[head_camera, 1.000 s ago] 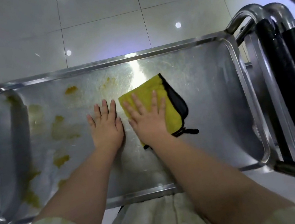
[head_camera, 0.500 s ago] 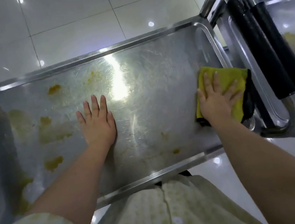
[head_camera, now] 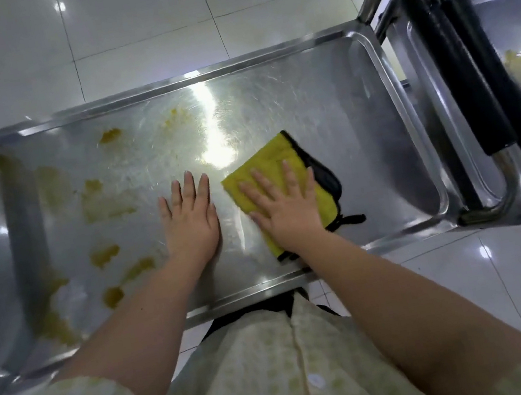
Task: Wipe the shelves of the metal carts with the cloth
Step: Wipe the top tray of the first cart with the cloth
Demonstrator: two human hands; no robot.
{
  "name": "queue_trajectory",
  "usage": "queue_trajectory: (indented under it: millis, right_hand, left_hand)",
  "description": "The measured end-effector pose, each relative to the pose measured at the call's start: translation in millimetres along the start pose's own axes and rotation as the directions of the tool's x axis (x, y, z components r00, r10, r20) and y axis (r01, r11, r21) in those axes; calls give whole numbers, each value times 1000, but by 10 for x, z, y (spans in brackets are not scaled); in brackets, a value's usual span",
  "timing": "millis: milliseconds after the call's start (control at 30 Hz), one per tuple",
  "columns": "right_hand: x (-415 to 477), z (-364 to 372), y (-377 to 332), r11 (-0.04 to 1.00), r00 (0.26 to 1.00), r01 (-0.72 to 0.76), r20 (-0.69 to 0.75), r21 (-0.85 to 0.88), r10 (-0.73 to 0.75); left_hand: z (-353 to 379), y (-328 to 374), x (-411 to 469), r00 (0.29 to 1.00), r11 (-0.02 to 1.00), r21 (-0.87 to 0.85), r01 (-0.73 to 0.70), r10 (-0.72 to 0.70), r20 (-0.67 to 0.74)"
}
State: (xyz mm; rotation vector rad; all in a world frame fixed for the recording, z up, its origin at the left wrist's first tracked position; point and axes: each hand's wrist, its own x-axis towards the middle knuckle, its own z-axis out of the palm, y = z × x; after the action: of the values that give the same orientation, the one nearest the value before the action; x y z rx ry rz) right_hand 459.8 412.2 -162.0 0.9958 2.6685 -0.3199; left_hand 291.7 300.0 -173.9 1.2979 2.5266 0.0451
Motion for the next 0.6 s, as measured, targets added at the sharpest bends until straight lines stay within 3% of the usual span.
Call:
queue_trajectory:
  millis: [100, 233, 333, 467, 533, 600]
  right_hand:
    - [-152, -46, 781, 974, 974, -223, -27, 41, 225]
    - [-539, -86, 1806, 830, 836, -548, 26, 103, 548]
    - [-624, -56, 1830, 808, 815, -579, 50, 106, 577]
    - [-533, 25, 1146, 928, 934, -358, 22, 104, 358]
    - [-558, 104, 647, 991, 991, -129, 23, 19, 129]
    - [-626, 169, 216, 979, 980, 191, 64, -75, -186]
  left_hand:
    - [34, -94, -68, 998, 998, 10, -56, 56, -7]
    - [33, -99, -79, 998, 998, 25, -54, 55, -34]
    - [39, -71, -88, 998, 998, 44, -44, 46, -52]
    - [45, -64, -95, 998, 998, 53, -28, 31, -55]
    - [43, -59, -90, 999, 999, 46, -23, 25, -42]
    - [31, -68, -83, 999, 999, 39, -24, 25, -30]
